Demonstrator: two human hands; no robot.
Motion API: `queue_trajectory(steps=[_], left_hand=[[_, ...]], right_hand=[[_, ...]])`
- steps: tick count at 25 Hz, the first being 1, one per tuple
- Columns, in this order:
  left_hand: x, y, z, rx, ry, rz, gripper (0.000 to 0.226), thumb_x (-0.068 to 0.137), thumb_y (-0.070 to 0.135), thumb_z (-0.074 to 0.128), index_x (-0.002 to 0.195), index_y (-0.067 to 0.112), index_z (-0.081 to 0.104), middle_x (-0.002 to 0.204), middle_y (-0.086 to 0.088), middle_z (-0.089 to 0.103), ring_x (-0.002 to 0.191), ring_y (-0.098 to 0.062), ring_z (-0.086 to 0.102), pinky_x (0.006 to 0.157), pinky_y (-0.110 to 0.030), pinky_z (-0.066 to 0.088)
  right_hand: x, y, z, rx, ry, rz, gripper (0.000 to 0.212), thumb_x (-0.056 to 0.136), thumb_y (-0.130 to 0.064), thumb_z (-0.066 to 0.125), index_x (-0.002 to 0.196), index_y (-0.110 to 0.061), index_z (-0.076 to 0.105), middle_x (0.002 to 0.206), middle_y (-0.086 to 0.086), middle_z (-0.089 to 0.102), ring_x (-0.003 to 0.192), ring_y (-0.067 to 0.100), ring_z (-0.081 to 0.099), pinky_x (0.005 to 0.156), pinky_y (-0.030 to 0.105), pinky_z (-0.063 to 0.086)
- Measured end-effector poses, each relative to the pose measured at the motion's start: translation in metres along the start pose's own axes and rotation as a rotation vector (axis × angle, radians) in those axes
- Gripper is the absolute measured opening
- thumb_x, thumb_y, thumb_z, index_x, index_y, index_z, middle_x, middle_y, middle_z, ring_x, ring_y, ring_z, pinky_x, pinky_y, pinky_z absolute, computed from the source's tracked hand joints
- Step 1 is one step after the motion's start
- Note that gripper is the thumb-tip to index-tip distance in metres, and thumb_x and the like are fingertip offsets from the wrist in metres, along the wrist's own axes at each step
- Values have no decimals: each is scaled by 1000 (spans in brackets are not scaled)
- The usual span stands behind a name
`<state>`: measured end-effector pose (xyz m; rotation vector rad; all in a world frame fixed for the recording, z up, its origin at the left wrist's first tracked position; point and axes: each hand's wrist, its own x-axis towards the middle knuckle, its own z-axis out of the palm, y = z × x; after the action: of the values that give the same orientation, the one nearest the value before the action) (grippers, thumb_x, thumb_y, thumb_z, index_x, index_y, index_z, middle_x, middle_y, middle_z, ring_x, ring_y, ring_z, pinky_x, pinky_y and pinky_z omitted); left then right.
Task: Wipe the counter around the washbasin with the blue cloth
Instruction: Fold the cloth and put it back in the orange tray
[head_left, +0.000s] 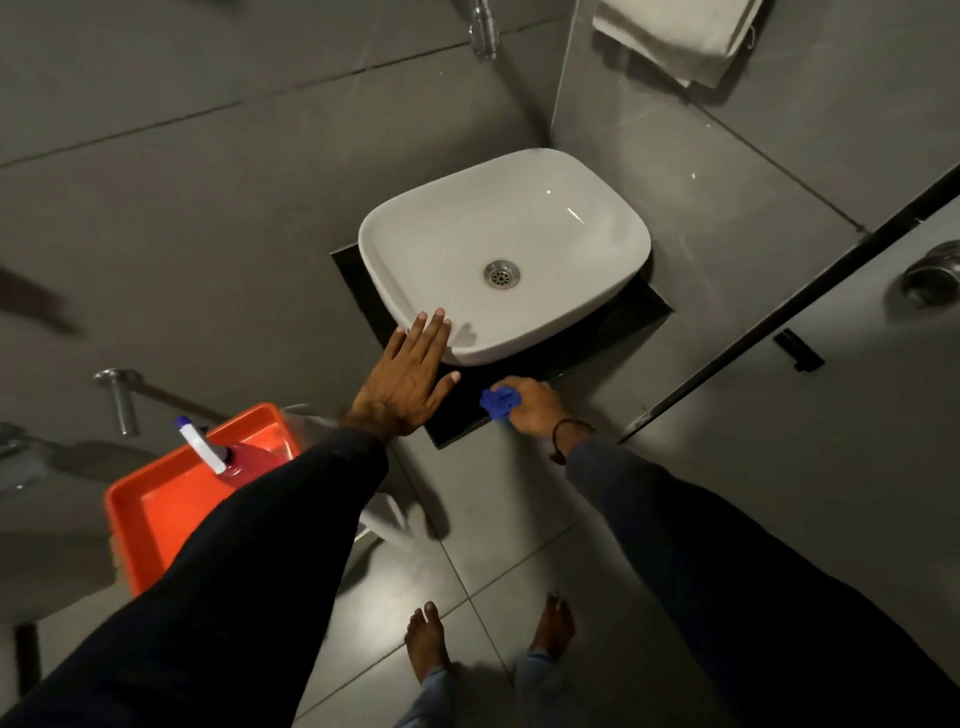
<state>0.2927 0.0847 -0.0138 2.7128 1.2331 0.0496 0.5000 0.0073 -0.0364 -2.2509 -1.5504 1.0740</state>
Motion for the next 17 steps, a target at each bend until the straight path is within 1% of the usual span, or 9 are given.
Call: queue_trajectory(steps=[2,5,7,8,10,12,13,16,17], left_hand=[[-30,2,-1,-180,84,-108,72,98,35,49,158,4,23,166,-16,24,154,-32,23,126,-45,22],[-72,14,4,-493,116,-381,69,88,25,64,149,3,40,146,-19,50,135,-35,49,112,-40,41],[-84,27,2,-923,12,-753,66,85,21,70,144,3,47,134,-22,59,122,-30,57,99,-35,48],[-96,30,-1,-1176,-38,-946,58,84,20,69,137,0,54,123,-27,62,109,-28,59,86,-31,48],[-119,33,-6,-1518,-88,-1114,37,83,15,64,116,-2,65,97,-28,60,88,-26,56,73,-30,45],[-151,35,-11,-1600,-26,-1150,34,86,11,61,115,-6,64,95,-18,59,88,-28,58,78,-36,49],[-168,35,-14,-1595,48,-1172,38,87,9,61,119,-9,62,97,-17,60,90,-29,59,78,-37,50],[-221,23,-16,-1536,244,-1286,36,86,7,64,118,-10,59,98,-16,60,89,-29,57,77,-38,50],[-239,17,-18,-1504,284,-1355,28,86,7,65,111,-6,61,97,-16,59,88,-27,56,77,-38,49]], right_hand=[[-9,-12,-4,342,-14,124,38,88,8,53,124,-1,62,128,20,65,120,30,60,100,33,45],[-35,-37,6,720,-130,301,34,88,10,54,119,0,59,120,22,62,118,35,59,100,40,48],[-49,-55,16,858,-266,354,39,88,8,51,126,4,58,124,26,63,118,39,61,101,45,50],[-57,-66,22,898,-350,347,39,88,7,49,125,4,59,123,26,63,114,38,61,99,45,51],[-65,-81,32,965,-465,335,41,87,7,47,126,2,61,119,23,66,111,37,62,103,46,49],[-75,-99,44,954,-542,286,38,88,7,50,122,-2,64,120,21,68,114,36,65,106,48,50],[-79,-107,52,907,-556,238,34,88,7,52,117,-5,66,118,19,69,110,34,68,100,45,55],[-97,-142,91,580,-487,91,20,85,7,62,92,-11,67,105,14,69,79,18,69,64,26,61],[-103,-155,108,504,-488,55,15,84,7,66,88,-8,68,102,16,69,76,19,67,64,29,62]])
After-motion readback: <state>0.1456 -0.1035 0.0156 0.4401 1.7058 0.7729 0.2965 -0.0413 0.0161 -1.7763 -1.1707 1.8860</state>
